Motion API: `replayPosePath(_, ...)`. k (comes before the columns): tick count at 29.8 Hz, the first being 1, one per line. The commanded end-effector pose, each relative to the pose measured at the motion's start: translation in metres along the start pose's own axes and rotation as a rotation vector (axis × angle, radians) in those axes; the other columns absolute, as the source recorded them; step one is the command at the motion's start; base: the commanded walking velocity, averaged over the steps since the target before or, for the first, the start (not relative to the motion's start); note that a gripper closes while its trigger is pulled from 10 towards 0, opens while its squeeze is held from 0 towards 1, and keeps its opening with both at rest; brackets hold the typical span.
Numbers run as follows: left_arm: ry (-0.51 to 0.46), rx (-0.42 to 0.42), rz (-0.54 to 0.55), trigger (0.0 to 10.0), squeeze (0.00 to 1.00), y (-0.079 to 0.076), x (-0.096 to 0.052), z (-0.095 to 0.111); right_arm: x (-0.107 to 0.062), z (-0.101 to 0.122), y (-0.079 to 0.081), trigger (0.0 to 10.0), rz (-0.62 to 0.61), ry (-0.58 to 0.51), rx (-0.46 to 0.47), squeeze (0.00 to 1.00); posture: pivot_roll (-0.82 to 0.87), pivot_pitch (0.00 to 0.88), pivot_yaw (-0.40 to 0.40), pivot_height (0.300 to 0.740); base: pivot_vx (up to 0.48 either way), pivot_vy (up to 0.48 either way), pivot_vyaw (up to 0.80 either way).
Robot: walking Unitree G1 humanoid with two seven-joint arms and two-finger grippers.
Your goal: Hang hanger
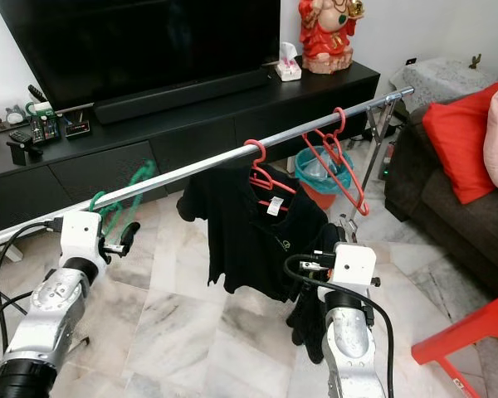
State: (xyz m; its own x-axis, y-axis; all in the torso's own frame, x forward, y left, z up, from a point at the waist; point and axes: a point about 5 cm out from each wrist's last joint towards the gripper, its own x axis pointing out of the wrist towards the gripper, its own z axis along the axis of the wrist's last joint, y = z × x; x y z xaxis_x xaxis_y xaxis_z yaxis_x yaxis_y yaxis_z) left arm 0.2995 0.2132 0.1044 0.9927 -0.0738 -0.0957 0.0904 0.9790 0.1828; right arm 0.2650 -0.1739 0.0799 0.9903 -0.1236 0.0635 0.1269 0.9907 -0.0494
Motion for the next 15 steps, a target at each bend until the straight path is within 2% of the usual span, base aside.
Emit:
replayPosePath(1,-0.002,-0.005,-0.045,10.0,1.0,0.0,-0.004,0.002,0.003,0.005,0.005,10.0,0.014,-0.023,0.006,0.0,0.03,0.021,0.071,0.74,0.0,0.0,0.0)
replayPosePath(8,-0.018,0.008,-0.08,10.0,1.0,0.007,-0.011,0.005,0.004,0.005,0.007,10.0,0.022,-0.022,0.008,0.0,0.03,0.027,0.07,0.74,0.0,0.0,0.0)
replayPosePath(11,-0.012,0.033,-0.049,10.0,1.0,0.016,-0.009,0.005,0.005,0.005,0.007,10.0,0.024,-0.021,0.009,0.0,0.03,0.026,0.071,0.74,0.0,0.0,0.0)
replayPosePath(15,0.0,0.055,-0.046,10.0,1.0,0.014,-0.002,0.006,0.005,0.005,0.009,10.0,0.027,-0.02,0.011,0.0,0.03,0.026,0.072,0.74,0.0,0.0,0.0)
